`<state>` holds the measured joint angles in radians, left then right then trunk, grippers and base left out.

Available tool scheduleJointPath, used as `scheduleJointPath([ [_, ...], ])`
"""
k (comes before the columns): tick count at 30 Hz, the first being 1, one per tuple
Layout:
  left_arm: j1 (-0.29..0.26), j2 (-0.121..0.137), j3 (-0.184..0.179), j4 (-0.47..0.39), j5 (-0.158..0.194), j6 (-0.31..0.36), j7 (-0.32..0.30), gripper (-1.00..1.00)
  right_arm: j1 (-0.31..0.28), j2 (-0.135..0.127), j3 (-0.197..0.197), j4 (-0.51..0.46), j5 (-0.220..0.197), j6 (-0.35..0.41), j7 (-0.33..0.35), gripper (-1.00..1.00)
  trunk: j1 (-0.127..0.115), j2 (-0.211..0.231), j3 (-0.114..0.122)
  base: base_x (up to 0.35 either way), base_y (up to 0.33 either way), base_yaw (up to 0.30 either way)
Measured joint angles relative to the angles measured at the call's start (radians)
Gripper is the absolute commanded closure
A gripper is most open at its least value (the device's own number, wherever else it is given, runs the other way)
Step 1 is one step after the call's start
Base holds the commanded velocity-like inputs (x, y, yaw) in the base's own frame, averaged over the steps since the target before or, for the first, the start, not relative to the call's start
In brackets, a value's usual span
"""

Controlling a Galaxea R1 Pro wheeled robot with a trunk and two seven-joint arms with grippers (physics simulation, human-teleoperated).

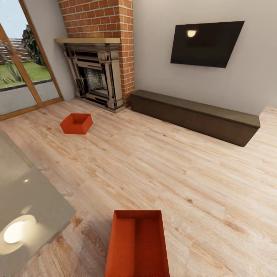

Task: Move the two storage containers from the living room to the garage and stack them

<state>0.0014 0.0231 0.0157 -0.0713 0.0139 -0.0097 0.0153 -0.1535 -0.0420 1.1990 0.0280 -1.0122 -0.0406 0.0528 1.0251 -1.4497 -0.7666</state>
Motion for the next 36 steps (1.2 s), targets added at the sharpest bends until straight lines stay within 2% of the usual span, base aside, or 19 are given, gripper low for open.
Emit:
scheduleJointPath([
  [36,0.0,0.0,0.0,0.0,0.0,0.0,0.0,-1.0,0.0,0.0,0.0,0.0,0.0,0.0,0.0,-1.0,0.0,0.0,-0.057,0.0,0.0,0.0],
])
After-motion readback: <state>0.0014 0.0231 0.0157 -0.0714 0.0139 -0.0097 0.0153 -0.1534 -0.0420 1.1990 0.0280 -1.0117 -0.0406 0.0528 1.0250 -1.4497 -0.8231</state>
